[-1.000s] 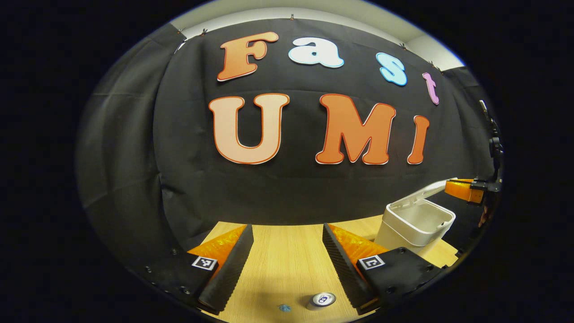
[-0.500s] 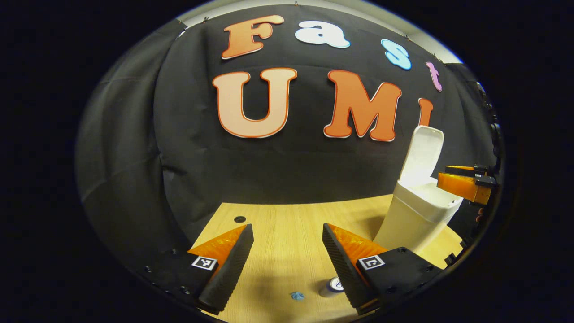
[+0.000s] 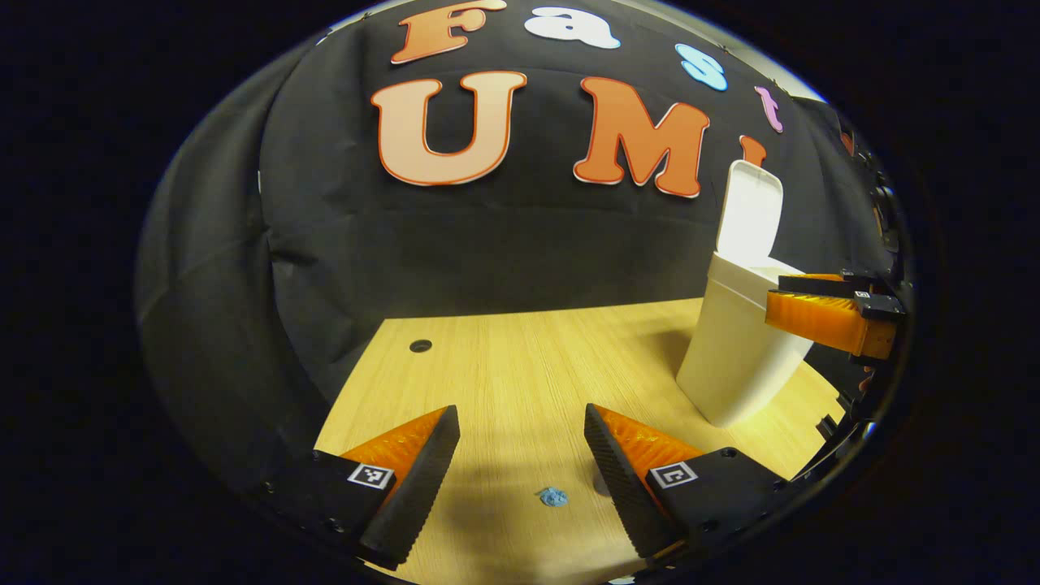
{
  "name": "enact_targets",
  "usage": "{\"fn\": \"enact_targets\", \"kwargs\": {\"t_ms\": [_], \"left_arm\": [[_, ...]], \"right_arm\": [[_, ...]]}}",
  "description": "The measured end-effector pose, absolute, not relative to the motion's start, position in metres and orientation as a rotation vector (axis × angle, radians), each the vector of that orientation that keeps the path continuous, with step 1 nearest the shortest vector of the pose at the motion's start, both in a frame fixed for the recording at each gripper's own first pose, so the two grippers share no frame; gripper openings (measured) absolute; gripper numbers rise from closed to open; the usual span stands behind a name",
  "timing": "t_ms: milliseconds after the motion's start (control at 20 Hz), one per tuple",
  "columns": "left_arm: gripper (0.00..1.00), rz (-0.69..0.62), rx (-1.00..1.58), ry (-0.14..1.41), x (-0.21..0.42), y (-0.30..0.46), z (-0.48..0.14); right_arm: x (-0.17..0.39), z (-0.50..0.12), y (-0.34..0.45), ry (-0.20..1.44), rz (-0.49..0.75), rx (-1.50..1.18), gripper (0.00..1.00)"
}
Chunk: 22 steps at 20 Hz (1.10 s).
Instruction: Press the lid of the desktop garbage bin to open it, pick up the crumpled paper on the desktop and throw it into the bin, then pick up the pop can on the desktop and drop it into the bin, and finally close the garbage bin lid.
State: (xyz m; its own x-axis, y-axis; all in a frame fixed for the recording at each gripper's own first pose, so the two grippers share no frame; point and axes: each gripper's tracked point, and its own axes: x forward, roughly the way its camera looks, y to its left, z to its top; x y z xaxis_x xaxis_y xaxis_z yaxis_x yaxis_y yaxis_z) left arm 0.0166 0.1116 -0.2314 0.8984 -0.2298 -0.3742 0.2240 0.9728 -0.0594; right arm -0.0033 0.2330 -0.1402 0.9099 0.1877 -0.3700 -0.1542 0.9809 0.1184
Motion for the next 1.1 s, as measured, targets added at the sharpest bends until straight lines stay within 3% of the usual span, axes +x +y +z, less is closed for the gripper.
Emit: {"fn": "enact_targets", "kwargs": {"t_ms": [500,800,850,900,1100], "left_arm": [[0.99,-0.408,-0.035,0.457,0.006,0.084,-0.325],[0.98,-0.429,0.001,0.550,0.013,0.074,-0.384],[0.98,-0.432,0.009,0.568,0.013,0.073,-0.392],[0.98,-0.436,0.016,0.584,0.012,0.072,-0.400],[0.94,-0.450,0.007,0.658,0.008,0.065,-0.422]], "right_arm": [[-0.025,-0.205,0.275,0.515,0.192,0.098,0.84],[-0.030,-0.240,0.290,0.589,0.221,0.132,0.84],[-0.031,-0.243,0.294,0.596,0.230,0.134,0.80],[-0.032,-0.247,0.297,0.605,0.240,0.135,0.84],[-0.030,-0.261,0.305,0.639,0.267,0.123,0.85]]}}
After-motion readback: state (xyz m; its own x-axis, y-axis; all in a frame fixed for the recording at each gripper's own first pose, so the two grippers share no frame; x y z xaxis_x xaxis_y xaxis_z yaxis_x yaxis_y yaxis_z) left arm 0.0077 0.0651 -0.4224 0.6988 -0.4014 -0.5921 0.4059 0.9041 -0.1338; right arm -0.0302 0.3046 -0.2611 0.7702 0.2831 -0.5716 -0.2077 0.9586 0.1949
